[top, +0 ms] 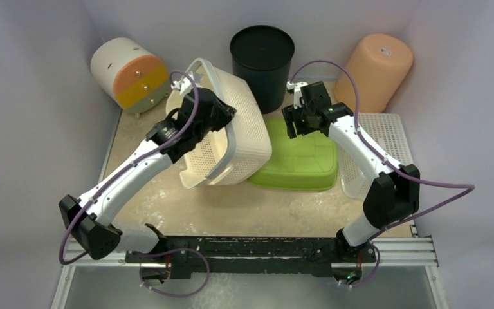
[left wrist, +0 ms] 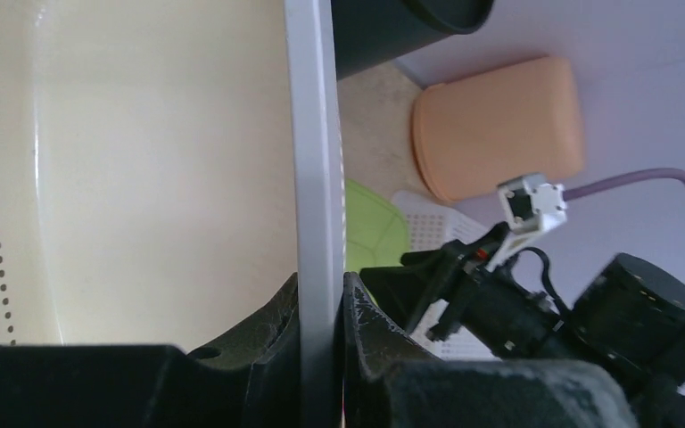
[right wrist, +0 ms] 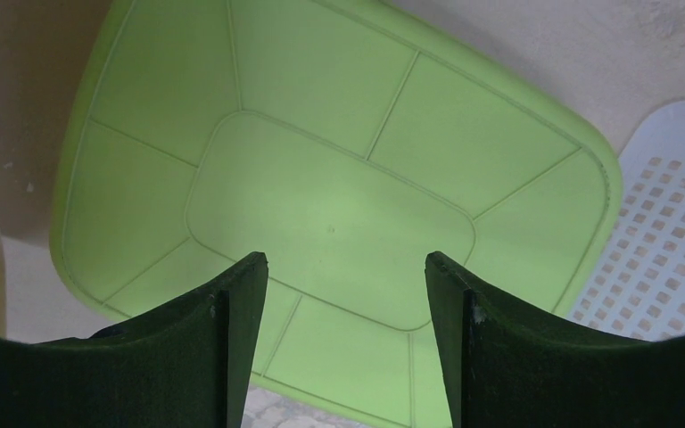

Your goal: Turn the large container upside down

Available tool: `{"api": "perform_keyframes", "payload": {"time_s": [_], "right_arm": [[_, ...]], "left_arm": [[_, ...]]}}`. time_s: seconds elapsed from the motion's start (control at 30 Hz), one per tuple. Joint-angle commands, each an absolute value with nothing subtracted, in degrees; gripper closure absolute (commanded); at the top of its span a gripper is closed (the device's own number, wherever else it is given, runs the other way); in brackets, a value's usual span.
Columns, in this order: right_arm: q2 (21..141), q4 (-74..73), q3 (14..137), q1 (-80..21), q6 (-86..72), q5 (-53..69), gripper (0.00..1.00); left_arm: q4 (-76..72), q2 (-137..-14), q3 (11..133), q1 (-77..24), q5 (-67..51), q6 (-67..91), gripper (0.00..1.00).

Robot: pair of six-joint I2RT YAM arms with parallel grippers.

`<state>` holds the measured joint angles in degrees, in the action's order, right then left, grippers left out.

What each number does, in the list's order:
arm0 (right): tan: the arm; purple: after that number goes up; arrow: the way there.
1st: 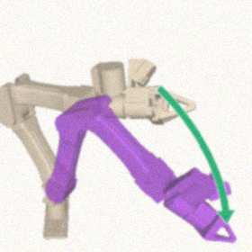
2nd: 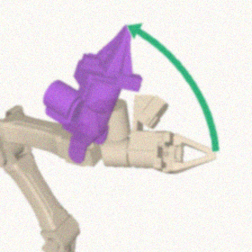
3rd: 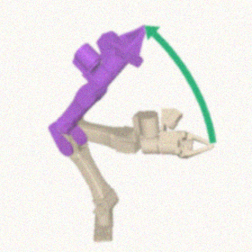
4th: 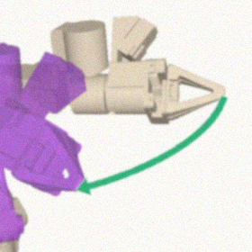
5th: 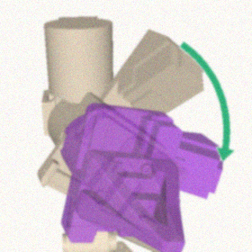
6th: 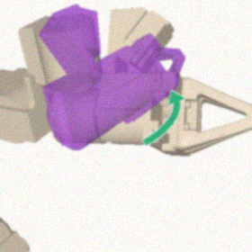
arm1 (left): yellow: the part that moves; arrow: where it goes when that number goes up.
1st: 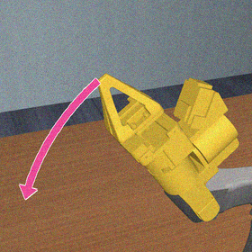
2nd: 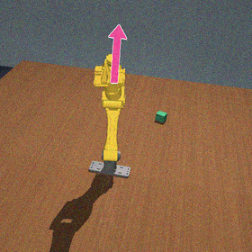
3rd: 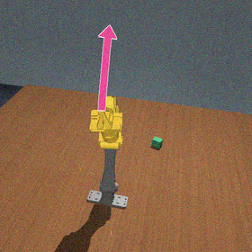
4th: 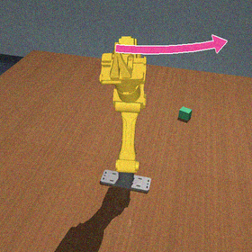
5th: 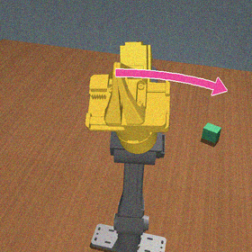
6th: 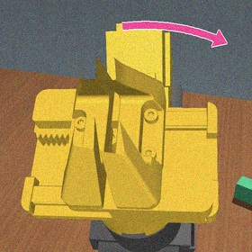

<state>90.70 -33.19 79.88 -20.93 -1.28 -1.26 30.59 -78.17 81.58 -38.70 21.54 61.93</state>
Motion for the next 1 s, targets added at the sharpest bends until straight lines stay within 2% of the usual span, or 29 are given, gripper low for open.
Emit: {"api": "perform_keyframes", "payload": {"time_s": [0.0,0.2,0.53,0.97], "right_arm": [[90.71,-33.75,83.04,-20.6,-0.35,-3.4,0.31],[91.09,-33.69,82.99,-20.48,-0.2,-3.38,0.31],[90.28,-33.42,81.99,-20.21,-0.19,-4.2,0.31],[90.12,-32.61,81.03,-19.95,-1.08,-2.81,0.31]], "left_arm": [[17.16,-70.84,78.19,-38.57,20.54,66.57,1.0],[20.34,-68.39,72.88,-38.45,23.68,66.97,1.0],[1.22,-65.21,56.59,-36.47,17.49,70.72,1.0],[-4.56,-61.96,39.18,-19.09,2.86,72.73,1.0]]}}
